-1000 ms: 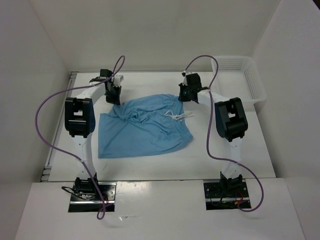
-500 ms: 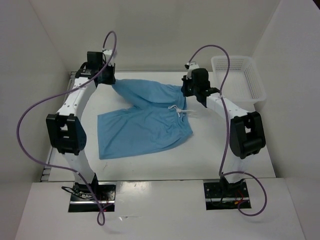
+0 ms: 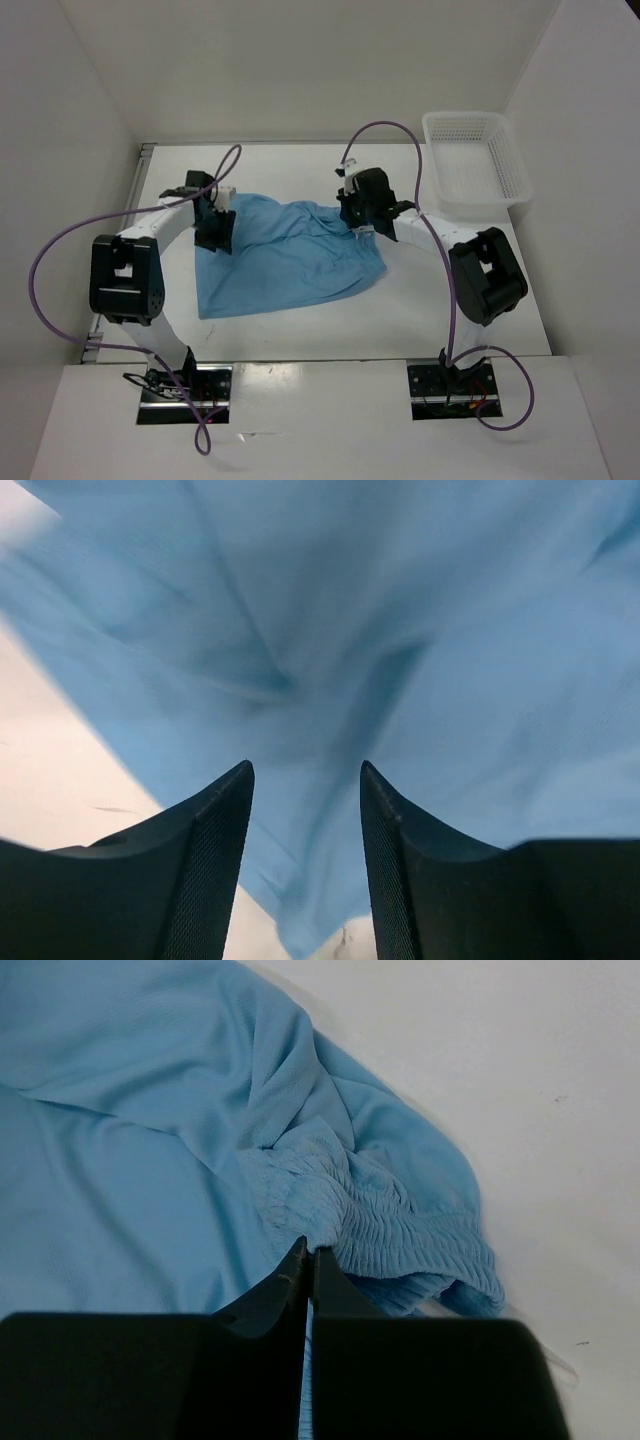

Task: Fold and stack the shorts
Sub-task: Fold the shorts

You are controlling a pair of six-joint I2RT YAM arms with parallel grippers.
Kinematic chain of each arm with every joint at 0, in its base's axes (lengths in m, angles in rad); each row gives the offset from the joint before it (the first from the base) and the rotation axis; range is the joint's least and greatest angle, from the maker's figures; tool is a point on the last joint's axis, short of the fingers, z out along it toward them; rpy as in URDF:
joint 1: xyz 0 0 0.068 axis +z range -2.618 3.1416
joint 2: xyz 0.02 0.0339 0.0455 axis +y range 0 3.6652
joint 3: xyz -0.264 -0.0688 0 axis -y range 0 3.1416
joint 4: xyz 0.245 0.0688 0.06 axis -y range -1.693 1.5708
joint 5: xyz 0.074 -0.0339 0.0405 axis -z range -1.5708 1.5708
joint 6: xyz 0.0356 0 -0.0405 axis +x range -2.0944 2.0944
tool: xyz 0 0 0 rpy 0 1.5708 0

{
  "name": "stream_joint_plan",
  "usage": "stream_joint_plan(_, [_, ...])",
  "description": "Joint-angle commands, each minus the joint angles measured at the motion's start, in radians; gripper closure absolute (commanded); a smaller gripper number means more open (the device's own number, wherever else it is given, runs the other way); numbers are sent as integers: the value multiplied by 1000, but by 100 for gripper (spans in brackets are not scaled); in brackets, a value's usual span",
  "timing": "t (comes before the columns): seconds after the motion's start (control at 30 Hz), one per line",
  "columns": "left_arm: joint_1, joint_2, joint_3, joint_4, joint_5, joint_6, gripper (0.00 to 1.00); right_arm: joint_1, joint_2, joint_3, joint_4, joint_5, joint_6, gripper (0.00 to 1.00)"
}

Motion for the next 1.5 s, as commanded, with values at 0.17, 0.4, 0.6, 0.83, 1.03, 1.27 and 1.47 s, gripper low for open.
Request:
stream_joint_plan(0.17, [102,117,356,155,24,3,47,-1,-43,-18,72,-7,-18,100])
stream_joint_plan(0.4, [79,313,473,86,61,3,50,-1,-43,-28,72,11,-27,100])
stream_joint_plan(0.6, [45,349,427,77,101,3,50,-1,-43,-28,63,22,-27,100])
stream_joint_plan(0.83, [45,393,396,67,49,3,56,-1,-52,-38,54,22,-27,100])
stream_joint_plan(1.03, [45,412,375,58,15,3,74,-1,-52,-38,54,40,-36,100])
stream_joint_plan(1.27, [45,378,375,67,26,3,100,-1,-71,-38,54,49,-45,100])
stream_joint_plan(1.47, [54,271,435,126,26,3,100,-10,-101,-17,63,82,-76,100])
